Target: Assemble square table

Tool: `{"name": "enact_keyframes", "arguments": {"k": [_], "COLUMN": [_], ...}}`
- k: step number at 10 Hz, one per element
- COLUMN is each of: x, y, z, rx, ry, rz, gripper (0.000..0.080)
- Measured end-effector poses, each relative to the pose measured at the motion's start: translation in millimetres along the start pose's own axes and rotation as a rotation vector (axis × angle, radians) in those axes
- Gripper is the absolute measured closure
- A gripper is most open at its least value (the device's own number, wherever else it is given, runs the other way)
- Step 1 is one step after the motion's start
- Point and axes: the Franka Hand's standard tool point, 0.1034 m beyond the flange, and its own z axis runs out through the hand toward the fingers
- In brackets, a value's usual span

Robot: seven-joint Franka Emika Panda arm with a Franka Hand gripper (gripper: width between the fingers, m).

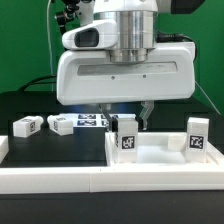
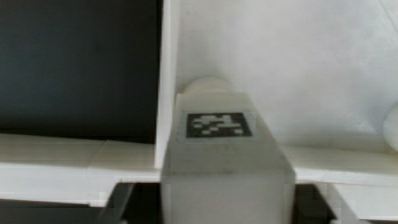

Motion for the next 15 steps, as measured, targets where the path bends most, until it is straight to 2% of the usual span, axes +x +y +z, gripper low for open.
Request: {"name": "enact_keyframes", "arguments": {"k": [3,7,13,14,15], "x": [0.0,-4.2,-8.2,-8.3,-8.4], "y": [0.2,-0.4,4.1,3.9,3.9], "z": [0.0,0.3,0.1,0.7,1.0], "rx": [0.000,0.009,-0.006,-0.005,-0.005], "ry": [0.000,0.016,0.013,0.013,0.013], "rz": [0.071,0.434,0.690,0.681,0.681], "gripper": [0.0509,0.0509,0.0496,0.0407,0.0407]}}
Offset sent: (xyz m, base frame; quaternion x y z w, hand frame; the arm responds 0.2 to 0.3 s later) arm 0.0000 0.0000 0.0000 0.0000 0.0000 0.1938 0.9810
